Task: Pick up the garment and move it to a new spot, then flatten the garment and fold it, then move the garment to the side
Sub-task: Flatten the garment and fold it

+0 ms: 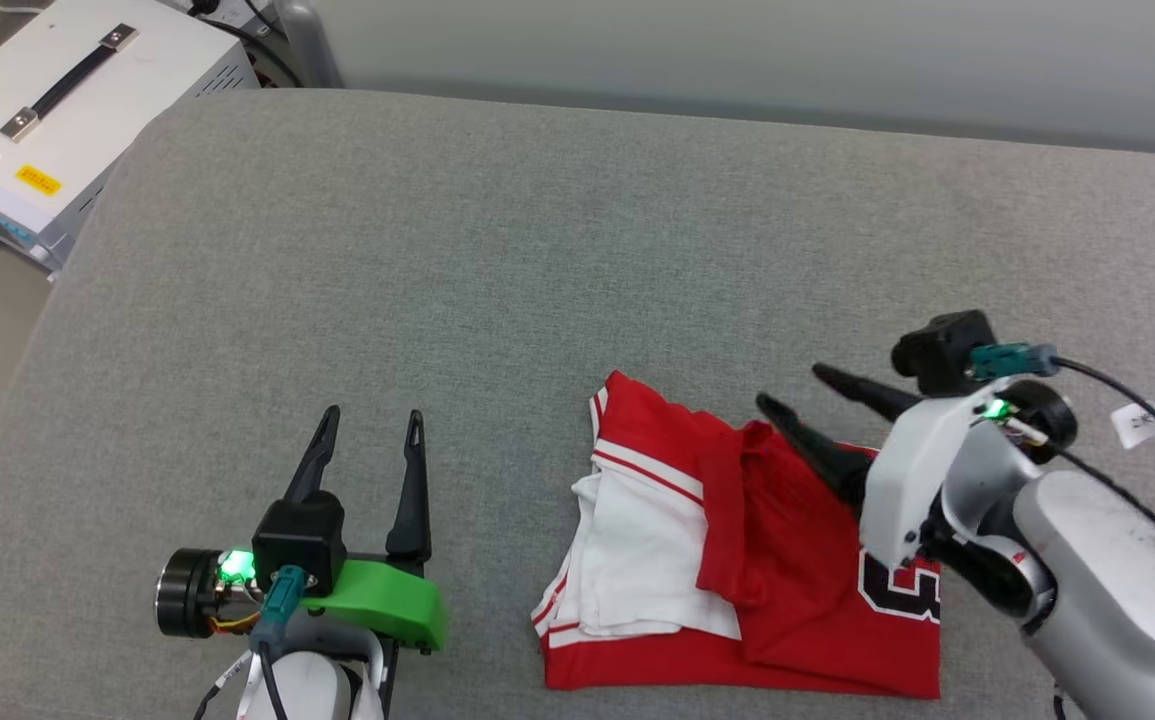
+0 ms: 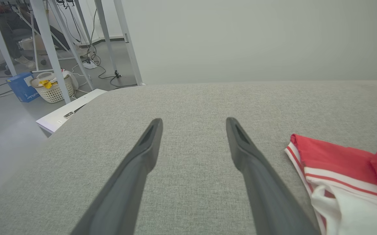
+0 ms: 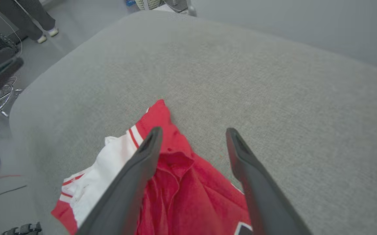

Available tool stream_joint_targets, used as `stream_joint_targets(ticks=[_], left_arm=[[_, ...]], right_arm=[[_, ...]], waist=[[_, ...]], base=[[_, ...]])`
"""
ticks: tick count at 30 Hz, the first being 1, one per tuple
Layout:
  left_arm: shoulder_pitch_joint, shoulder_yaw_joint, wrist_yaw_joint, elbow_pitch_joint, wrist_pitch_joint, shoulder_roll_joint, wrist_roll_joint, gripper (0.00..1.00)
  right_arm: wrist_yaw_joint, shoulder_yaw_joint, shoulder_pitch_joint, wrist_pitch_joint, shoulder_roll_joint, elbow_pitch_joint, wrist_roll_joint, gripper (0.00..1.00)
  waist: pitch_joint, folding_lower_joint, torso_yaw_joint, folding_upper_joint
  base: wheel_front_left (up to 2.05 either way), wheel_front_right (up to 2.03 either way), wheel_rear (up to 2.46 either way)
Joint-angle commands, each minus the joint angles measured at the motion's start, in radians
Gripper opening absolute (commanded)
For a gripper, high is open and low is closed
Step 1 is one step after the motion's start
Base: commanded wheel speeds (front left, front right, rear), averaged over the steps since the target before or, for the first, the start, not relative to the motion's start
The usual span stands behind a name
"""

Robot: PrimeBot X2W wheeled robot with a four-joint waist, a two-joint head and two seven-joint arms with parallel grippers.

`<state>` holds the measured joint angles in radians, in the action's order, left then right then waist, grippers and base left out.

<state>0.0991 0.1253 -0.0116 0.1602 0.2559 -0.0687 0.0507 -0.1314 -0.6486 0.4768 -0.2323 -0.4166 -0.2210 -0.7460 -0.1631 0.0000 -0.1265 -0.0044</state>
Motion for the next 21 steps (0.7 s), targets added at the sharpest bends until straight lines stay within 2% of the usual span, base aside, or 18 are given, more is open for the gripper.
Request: stream_joint_targets(ticks=[1,4,8,13,14,21], left_arm=[[-0.012,-0.003,0.003,-0.004,0.006,0.000,-0.008,1.00],[-0.019,-0.006,0.006,-0.009,0.006,-0.004,-0.012,1.00],[-0.026,-0.010,0.005,-0.019,0.006,-0.008,-0.017,1.00],[-0.034,-0.011,0.006,-0.030,0.006,-0.008,-0.020,1.00],[-0.038,-0.008,0.009,-0.032,0.006,-0.008,-0.022,1.00],[-0.058,-0.005,0.011,-0.037,0.006,-0.006,-0.017,1.00]], right_arm=[[0.001,0.035,0.004,0.052,-0.015,0.014,0.046,1.00],[0.001,0.137,-0.010,0.163,-0.014,0.023,0.149,1.00],[0.001,0.294,-0.054,0.309,0.023,0.039,0.319,1.00],[0.001,0.470,-0.135,0.441,0.094,0.059,0.479,1.00],[0.001,0.548,-0.194,0.477,0.141,0.085,0.548,1.00],[0.001,0.631,-0.325,0.493,0.236,0.162,0.589,1.00]], waist=[[0.020,0.0000,0.023,0.0044],[0.028,0.0000,0.039,0.0044],[0.039,0.0000,0.062,0.0044],[0.055,0.0000,0.082,0.0044],[0.066,0.0000,0.089,0.0044],[0.093,0.0000,0.099,0.0044]], base=[[0.00,0.00,0.00],[0.00,0.00,0.00],[0.00,0.00,0.00],[0.00,0.00,0.00],[0.00,0.00,0.00],[0.00,0.00,0.00]])
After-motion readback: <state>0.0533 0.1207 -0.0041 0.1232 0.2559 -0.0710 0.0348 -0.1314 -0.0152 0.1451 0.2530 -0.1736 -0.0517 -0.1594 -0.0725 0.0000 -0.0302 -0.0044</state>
